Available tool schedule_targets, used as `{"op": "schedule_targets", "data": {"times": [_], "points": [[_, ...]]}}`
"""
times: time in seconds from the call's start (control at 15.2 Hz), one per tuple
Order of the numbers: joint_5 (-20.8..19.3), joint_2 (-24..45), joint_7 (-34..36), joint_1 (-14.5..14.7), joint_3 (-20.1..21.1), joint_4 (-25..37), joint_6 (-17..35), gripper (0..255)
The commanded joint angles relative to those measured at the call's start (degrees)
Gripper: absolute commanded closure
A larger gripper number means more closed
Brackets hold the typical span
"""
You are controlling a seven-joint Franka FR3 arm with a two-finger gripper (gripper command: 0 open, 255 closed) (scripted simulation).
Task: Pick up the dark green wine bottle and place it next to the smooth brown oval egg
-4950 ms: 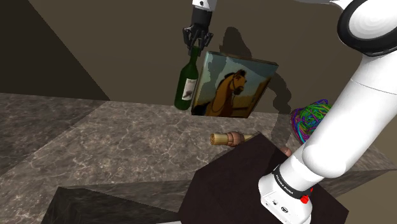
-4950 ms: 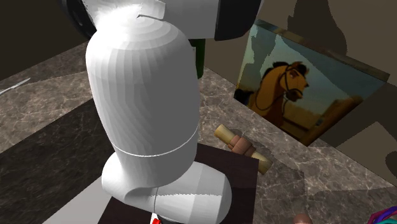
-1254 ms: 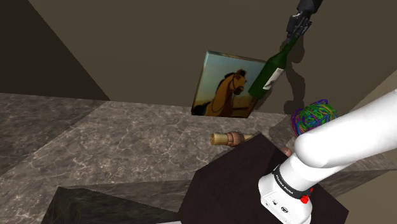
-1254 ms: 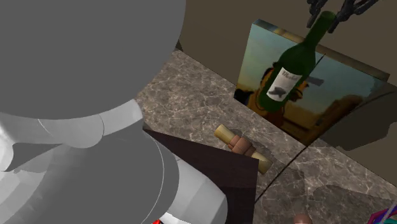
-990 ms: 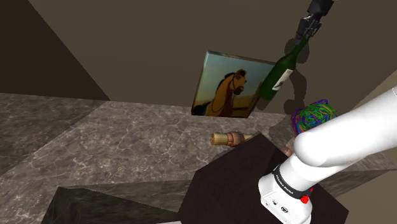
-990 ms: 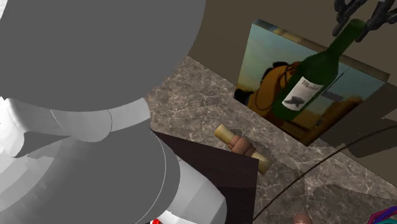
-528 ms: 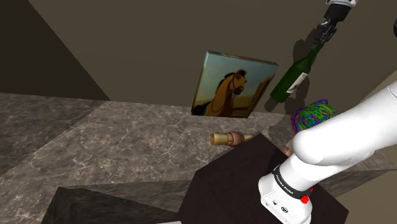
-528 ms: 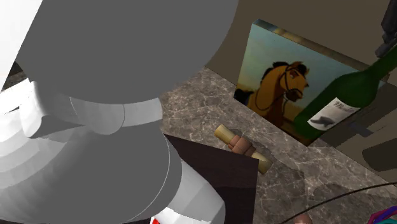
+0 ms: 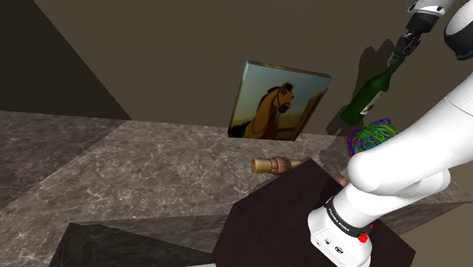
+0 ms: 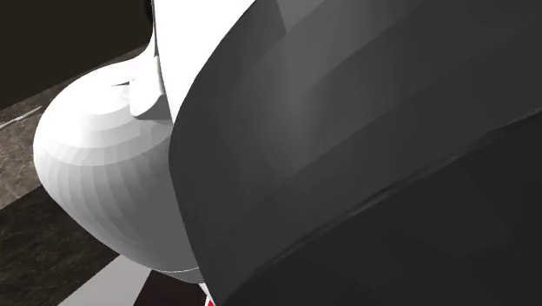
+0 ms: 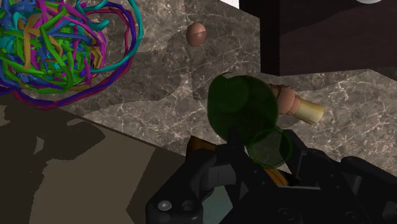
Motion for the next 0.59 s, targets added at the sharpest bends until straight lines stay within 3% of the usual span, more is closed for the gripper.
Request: {"op": "schedule_targets", "data": {"times": [0.0, 0.53], "points": [[0.0, 0.1, -0.7, -0.3, -0.3, -1.0, 1.1, 255], [-1.0, -2.1, 0.4, -0.1, 0.0, -9.5, 7.8, 255]]}}
